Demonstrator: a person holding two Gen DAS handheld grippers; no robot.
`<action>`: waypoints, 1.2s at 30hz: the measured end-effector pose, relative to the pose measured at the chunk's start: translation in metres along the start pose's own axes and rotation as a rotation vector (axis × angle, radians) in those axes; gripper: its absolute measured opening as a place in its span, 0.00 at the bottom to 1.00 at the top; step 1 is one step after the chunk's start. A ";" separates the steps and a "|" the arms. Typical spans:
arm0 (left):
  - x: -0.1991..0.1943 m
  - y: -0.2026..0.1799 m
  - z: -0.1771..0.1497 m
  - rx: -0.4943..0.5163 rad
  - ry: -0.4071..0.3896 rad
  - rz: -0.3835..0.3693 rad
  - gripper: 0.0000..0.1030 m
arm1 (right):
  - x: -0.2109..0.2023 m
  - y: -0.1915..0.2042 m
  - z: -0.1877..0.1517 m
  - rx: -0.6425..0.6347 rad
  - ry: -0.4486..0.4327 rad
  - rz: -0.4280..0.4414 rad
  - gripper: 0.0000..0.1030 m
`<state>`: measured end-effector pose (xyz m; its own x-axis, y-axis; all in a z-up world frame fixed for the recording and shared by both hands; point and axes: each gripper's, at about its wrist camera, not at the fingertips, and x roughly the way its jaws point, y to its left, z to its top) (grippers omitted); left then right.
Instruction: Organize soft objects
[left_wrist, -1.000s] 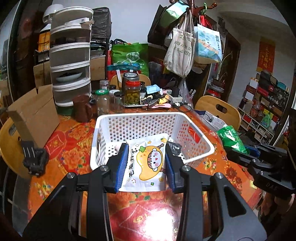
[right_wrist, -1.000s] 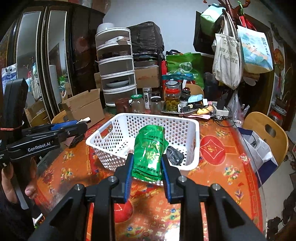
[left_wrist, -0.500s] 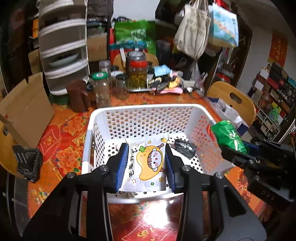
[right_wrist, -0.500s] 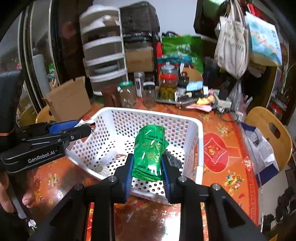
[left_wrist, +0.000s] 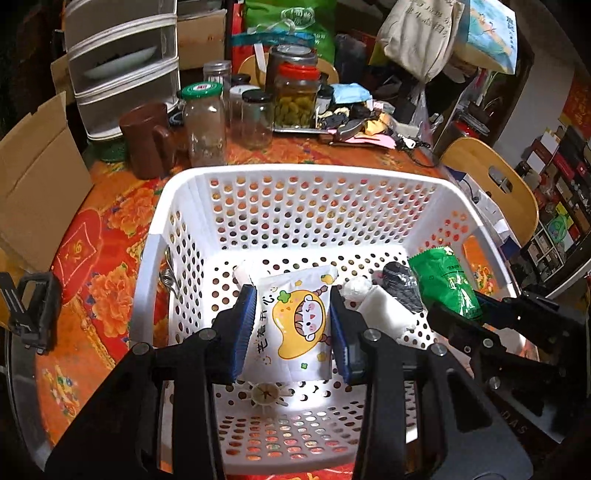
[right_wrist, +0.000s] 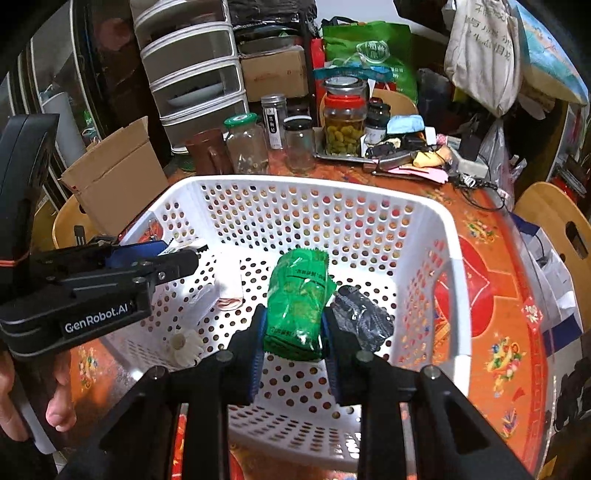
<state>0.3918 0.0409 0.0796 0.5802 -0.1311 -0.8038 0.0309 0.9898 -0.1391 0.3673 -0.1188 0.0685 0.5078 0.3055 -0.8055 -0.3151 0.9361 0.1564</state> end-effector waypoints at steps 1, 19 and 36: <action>0.002 0.001 0.000 0.000 0.004 0.000 0.34 | 0.003 0.000 0.000 -0.004 0.005 -0.003 0.26; 0.005 0.008 -0.006 -0.030 -0.018 -0.042 0.79 | 0.005 -0.002 -0.001 0.014 -0.043 0.041 0.74; -0.113 0.017 -0.078 0.036 -0.268 0.087 1.00 | -0.110 -0.019 -0.081 0.033 -0.311 -0.003 1.00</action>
<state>0.2632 0.0679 0.1229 0.7765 -0.0305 -0.6294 -0.0024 0.9987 -0.0514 0.2520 -0.1845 0.1077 0.7311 0.3365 -0.5935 -0.2895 0.9407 0.1767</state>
